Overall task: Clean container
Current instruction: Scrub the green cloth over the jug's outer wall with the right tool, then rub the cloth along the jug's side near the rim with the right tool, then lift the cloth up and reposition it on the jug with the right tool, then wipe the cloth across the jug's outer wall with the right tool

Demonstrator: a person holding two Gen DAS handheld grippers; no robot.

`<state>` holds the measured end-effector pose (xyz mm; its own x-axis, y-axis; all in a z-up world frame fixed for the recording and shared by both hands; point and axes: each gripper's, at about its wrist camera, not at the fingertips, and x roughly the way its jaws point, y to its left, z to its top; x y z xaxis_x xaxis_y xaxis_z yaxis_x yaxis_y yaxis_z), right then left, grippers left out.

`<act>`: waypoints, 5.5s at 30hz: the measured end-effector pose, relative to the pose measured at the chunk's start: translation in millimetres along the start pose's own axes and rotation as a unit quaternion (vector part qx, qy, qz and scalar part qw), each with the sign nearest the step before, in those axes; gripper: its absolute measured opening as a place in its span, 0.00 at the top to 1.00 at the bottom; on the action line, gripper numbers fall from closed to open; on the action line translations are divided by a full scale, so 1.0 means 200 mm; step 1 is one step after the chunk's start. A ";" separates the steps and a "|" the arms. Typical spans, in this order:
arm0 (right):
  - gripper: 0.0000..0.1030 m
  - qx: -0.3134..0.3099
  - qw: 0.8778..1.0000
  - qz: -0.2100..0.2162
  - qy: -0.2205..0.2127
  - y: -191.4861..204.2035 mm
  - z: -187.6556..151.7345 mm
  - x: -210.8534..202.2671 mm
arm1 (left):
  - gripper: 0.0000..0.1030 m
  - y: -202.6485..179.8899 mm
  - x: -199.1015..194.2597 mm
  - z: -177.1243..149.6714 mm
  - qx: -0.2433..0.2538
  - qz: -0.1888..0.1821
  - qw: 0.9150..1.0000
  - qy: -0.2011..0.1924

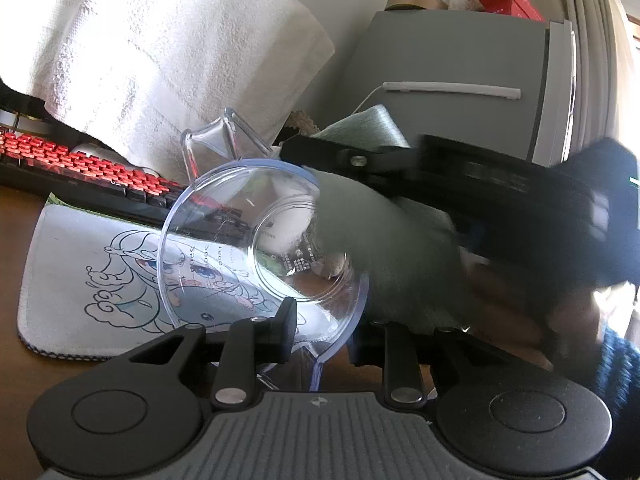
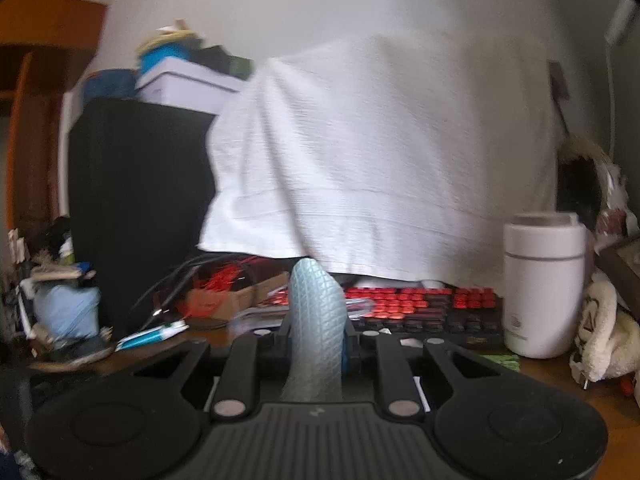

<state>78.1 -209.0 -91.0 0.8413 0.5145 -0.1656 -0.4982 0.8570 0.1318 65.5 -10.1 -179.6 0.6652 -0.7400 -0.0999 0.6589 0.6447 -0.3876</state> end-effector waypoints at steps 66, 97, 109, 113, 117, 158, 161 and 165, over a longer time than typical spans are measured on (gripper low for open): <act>0.85 0.006 1.000 -0.011 -0.003 -0.07 0.01 0.03 | 0.76 0.00 0.00 0.00 -0.004 -0.002 1.000 -0.001; 0.85 -0.001 0.999 0.035 -0.029 0.05 0.23 0.06 | 0.75 -0.01 0.00 0.00 0.006 0.003 1.000 0.001; 0.58 -0.028 0.998 0.042 0.048 0.07 0.29 0.21 | 0.75 -0.01 0.00 0.00 0.007 0.003 1.000 0.000; 0.47 -0.029 0.998 0.037 0.036 0.05 0.34 0.16 | 0.75 -0.01 0.00 0.00 0.005 0.002 1.000 0.000; 0.46 -0.016 0.998 0.037 0.041 0.03 0.33 0.10 | 0.75 -0.01 0.00 0.00 0.003 0.002 1.000 0.000; 0.85 -0.002 0.998 -0.067 0.011 -0.02 0.02 -0.05 | 0.76 -0.01 -0.01 0.00 -0.001 0.001 1.000 0.000; 0.85 0.000 0.997 -0.075 0.004 0.01 0.00 -0.06 | 0.75 -0.01 -0.01 0.01 0.000 0.002 1.000 0.001; 0.85 -0.002 0.999 -0.052 0.001 0.07 -0.02 -0.08 | 0.75 -0.01 -0.01 0.01 -0.004 0.002 1.000 0.002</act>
<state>56.7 -206.0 -91.0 0.8879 0.4231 -0.1805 -0.4094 0.9058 0.1097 64.0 -9.1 -177.6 0.6671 -0.7375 -0.1053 0.6527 0.6468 -0.3945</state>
